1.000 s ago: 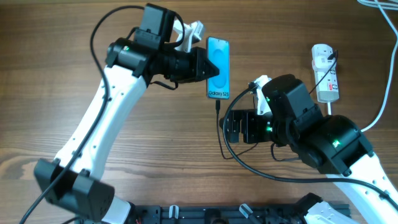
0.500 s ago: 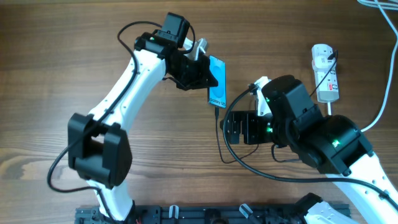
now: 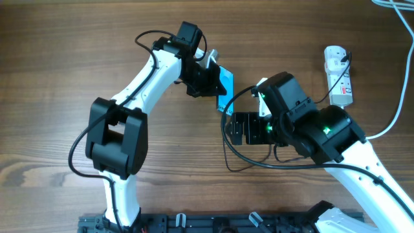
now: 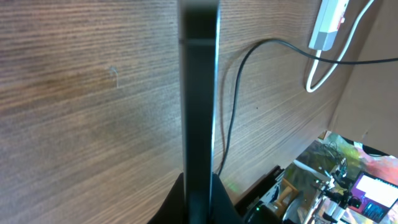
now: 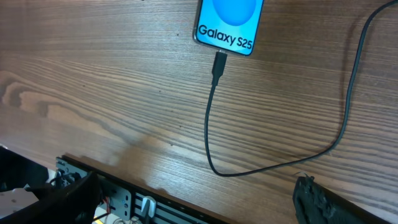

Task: Plug charger to phone and switch on socket
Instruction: 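Lower the plugged-in phone toward the table with both grippers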

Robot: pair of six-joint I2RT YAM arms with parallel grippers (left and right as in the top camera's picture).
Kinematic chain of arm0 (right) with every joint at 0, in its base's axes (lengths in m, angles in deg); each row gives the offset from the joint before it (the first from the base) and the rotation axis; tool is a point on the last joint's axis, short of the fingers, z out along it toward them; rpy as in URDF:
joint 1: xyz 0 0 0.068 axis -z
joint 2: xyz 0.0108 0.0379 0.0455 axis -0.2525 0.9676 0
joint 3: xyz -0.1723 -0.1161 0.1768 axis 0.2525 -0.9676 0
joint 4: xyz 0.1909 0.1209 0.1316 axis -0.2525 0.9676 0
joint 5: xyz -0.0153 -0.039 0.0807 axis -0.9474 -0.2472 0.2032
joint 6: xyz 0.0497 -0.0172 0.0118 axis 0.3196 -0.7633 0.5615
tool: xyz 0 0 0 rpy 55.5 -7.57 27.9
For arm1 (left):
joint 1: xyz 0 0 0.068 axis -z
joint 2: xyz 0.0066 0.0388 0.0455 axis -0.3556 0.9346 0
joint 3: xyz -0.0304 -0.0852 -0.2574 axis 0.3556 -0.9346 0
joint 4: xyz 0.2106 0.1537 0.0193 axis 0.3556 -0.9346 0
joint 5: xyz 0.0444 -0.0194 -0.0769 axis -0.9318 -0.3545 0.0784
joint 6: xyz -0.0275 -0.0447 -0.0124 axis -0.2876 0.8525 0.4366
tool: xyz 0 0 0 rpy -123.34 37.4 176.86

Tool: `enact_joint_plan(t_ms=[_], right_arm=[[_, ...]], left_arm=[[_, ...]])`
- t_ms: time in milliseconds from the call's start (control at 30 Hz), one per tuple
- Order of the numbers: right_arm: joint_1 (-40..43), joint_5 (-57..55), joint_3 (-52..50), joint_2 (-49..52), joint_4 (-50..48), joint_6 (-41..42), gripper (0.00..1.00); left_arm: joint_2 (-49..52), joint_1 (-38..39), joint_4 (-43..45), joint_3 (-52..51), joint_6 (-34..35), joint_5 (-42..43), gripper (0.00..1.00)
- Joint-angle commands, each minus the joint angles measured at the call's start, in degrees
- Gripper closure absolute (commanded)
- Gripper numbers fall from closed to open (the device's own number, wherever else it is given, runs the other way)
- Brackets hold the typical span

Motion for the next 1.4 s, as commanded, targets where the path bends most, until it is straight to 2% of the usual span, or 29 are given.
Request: enact_joint_plan(t_ms=[0, 533, 767, 1367], right_arm=[[0.2, 0.3, 1.3, 0.2, -0.3, 0.4, 0.01], [0.2, 0.0, 1.3, 0.2, -0.5, 0.0, 0.0], [0.2, -0.1, 1.3, 0.2, -0.6, 0.0, 0.0], [0.2, -0.1, 1.3, 0.2, -0.6, 0.0, 0.0]], left_arm=[[1.6, 0.3, 1.1, 0.2, -1.6, 0.5, 0.96], [7.0, 0.9, 4.3, 0.1, -3.1, 0.5, 0.96], [7.1, 1.0, 5.0, 0.1, -3.1, -3.6, 0.96], [7.1, 1.8, 5.1, 0.1, -3.1, -4.6, 0.96]])
